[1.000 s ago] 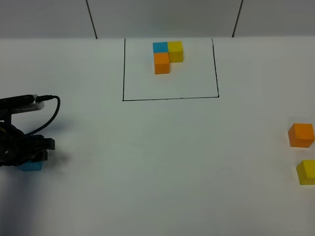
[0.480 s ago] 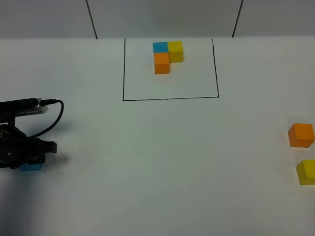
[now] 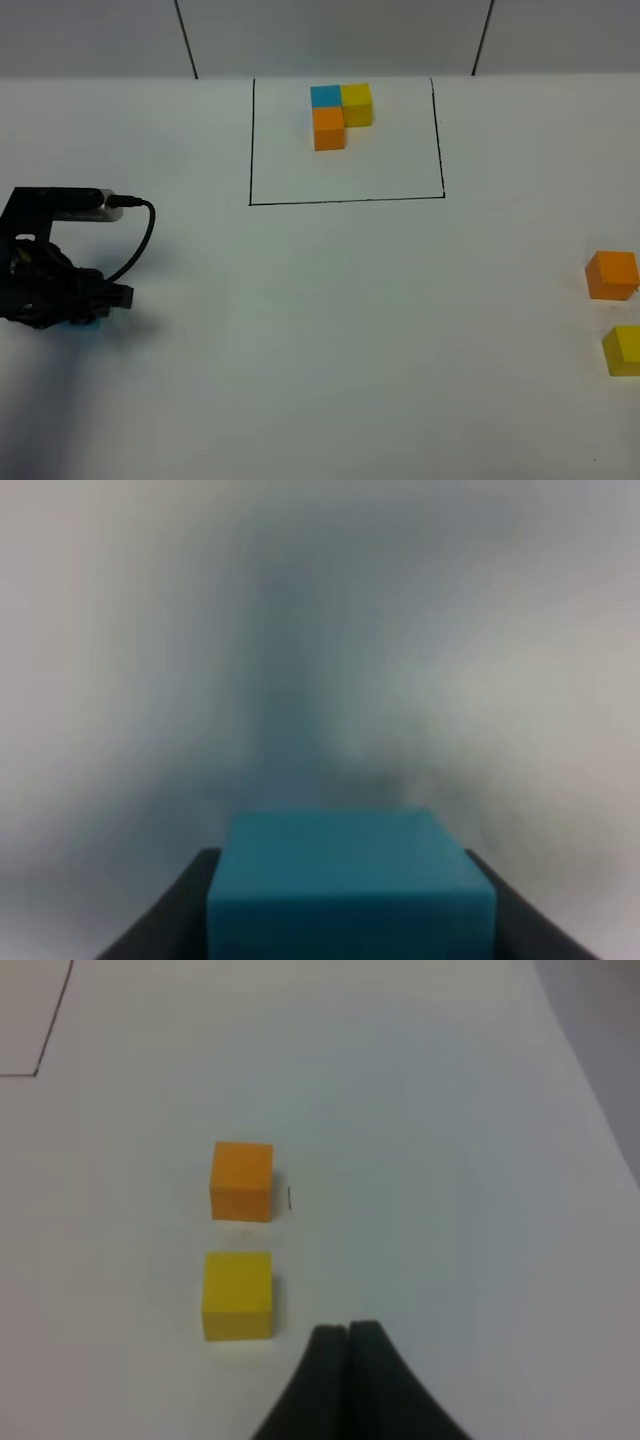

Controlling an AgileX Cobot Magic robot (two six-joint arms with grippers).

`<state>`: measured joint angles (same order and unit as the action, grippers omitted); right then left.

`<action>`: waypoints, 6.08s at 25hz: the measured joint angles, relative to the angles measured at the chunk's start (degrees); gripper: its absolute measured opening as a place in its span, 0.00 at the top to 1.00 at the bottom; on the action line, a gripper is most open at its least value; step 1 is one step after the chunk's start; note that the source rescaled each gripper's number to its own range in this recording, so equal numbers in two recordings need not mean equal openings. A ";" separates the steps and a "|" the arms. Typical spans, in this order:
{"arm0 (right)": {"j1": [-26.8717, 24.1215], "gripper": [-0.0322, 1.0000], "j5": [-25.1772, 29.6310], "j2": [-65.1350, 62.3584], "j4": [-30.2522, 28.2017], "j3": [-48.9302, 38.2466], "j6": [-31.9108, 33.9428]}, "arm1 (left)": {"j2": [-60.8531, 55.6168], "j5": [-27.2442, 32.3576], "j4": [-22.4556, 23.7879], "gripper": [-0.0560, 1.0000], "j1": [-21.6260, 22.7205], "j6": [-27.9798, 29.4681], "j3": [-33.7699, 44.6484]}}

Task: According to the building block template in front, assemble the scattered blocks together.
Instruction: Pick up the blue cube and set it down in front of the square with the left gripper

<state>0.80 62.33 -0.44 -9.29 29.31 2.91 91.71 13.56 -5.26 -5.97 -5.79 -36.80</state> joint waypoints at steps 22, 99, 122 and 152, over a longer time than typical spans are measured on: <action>0.00 0.97 0.00 0.00 0.00 0.00 0.00 | -11.99 22.70 -24.96 0.46 -2.62 -94.50 0.00; 0.00 0.97 0.00 0.00 0.00 0.00 -0.05 | 26.72 20.62 -27.60 0.46 -17.48 -87.83 -37.36; 0.00 0.97 0.00 0.00 0.00 0.00 -0.05 | 30.92 16.67 -31.19 0.46 -18.58 -87.83 -37.76; 0.00 0.97 0.00 0.00 0.00 0.00 -0.05 | 31.86 13.83 -32.52 0.28 -18.58 -83.17 -37.94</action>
<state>0.80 62.33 -0.44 -9.29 29.31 2.86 123.57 27.39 -37.79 -24.55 -88.96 -74.75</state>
